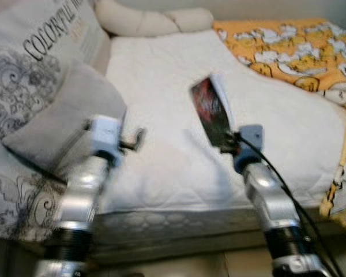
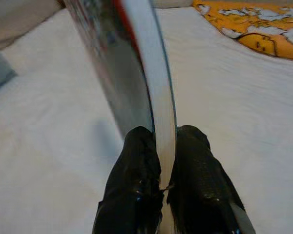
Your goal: Clean up the room
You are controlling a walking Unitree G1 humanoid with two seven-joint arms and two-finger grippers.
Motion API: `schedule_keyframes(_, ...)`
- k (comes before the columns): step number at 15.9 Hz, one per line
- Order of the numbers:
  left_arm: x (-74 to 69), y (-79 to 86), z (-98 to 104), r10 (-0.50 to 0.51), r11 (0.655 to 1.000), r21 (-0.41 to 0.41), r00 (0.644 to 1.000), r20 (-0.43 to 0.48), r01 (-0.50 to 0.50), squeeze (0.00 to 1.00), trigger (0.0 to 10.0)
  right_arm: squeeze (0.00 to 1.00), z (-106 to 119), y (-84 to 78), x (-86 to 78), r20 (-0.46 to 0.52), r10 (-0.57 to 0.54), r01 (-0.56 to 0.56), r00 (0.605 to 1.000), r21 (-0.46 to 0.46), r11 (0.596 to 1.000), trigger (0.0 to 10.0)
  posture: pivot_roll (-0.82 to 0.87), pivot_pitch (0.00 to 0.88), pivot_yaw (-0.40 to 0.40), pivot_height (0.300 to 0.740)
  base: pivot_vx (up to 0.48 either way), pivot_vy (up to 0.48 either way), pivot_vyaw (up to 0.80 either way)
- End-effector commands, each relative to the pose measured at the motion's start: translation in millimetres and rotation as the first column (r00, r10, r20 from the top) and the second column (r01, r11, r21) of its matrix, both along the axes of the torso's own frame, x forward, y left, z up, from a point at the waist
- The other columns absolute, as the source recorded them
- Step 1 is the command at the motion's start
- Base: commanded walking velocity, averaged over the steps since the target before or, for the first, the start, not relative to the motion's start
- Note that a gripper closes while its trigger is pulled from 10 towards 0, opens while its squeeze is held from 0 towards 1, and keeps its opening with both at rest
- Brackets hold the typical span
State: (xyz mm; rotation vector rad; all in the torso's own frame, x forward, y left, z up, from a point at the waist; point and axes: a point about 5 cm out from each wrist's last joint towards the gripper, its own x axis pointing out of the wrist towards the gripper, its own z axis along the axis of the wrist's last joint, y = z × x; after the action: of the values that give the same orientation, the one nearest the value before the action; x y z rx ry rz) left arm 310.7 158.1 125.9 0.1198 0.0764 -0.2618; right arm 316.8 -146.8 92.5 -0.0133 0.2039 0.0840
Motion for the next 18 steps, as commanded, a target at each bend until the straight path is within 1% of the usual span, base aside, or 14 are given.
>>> schedule_keyframes(1, 0.5, 11.9, 6.1, 0.033, 0.999, 0.021, 0.999, 0.022, -0.033, 0.00, 10.0, 0.00, 14.7, 6.1, 4.7, 0.068, 0.017, -0.017, 0.998, 0.012, 1.000, 10.0, 0.10, 0.000, 0.004, 0.740, 0.322, 0.000, 0.00)
schedule_keyframes(3, 0.1, 12.3, 6.1, 0.033, 0.999, 0.020, 0.999, 0.022, -0.034, 0.00, 10.0, 0.00, 13.9, 9.6, 3.8, 0.062, 0.047, -0.047, 0.997, -0.001, 0.999, 10.0, 0.10, 0.000, 0.003, 0.740, 0.324, 0.000, 0.00)
schedule_keyframes(4, -0.1, 12.5, 6.2, 0.033, 0.999, 0.021, 0.999, 0.023, -0.034, 0.00, 10.0, 0.00, 13.8, 12.6, 2.7, 0.060, 0.074, -0.073, 0.995, -0.016, 0.997, 10.0, 0.10, 0.000, 0.002, 0.740, 0.326, 0.000, 0.80)
schedule_keyframes(7, -1.0, 12.2, 5.7, 0.033, 0.999, 0.022, 0.999, 0.023, -0.033, 0.00, 10.0, 0.00, 12.6, 12.0, 1.5, 0.060, 0.067, -0.067, 0.996, -0.008, 0.998, 10.0, 0.10, 0.000, 0.004, 0.740, 0.325, 0.000, 0.70)
schedule_keyframes(9, -1.3, 12.3, 5.6, 0.031, 0.999, 0.022, 0.999, 0.022, -0.032, 0.00, 10.0, 0.00, 12.2, 12.7, 1.1, 0.060, 0.081, -0.081, 0.995, -0.006, 0.997, 10.0, 0.10, 0.000, 0.004, 0.740, 0.324, 0.000, 0.00)
schedule_keyframes(10, -1.3, 12.4, 5.5, 0.030, 0.999, 0.023, 0.999, 0.022, -0.030, 0.00, 10.0, 0.00, 12.1, 16.0, 0.0, 0.060, 0.120, -0.119, 0.991, -0.015, 0.993, 10.0, 0.10, 0.000, 0.005, 0.740, 0.326, 0.000, 0.00)
schedule_keyframes(11, -1.3, 12.5, 5.6, 0.029, 0.999, 0.024, 0.999, 0.022, -0.029, 0.00, 10.0, 0.00, 11.9, 17.3, -0.5, 0.059, 0.134, -0.133, 0.989, -0.022, 0.991, 10.0, 0.10, 0.000, 0.005, 0.740, 0.326, 0.000, 0.00)
schedule_keyframes(14, -1.4, 12.1, 5.8, 0.025, 0.999, 0.030, 0.999, 0.022, -0.025, 0.00, 10.0, 0.00, 11.9, 17.7, -1.0, 0.057, 0.146, -0.145, 0.988, -0.024, 0.989, 10.0, 0.10, 0.000, 0.005, 0.740, 0.329, 0.000, 0.00)
schedule_keyframes(16, -1.6, 12.2, 6.0, 0.023, 0.999, 0.034, 0.999, 0.023, -0.024, 0.00, 10.0, 0.00, 13.5, 19.7, -1.7, 0.064, 0.178, -0.176, 0.982, -0.032, 0.984, 10.0, 0.11, 0.000, 0.003, 0.740, 0.326, 0.000, 0.00)
schedule_keyframes(18, -1.6, 12.0, 8.6, 0.006, 0.997, 0.074, 0.999, 0.039, -0.009, 0.00, 10.0, 0.00, 16.5, 21.0, -2.3, 0.070, 0.204, -0.203, 0.976, -0.021, 0.979, 10.0, 0.11, 0.000, 0.002, 0.740, 0.146, 0.000, 0.00)
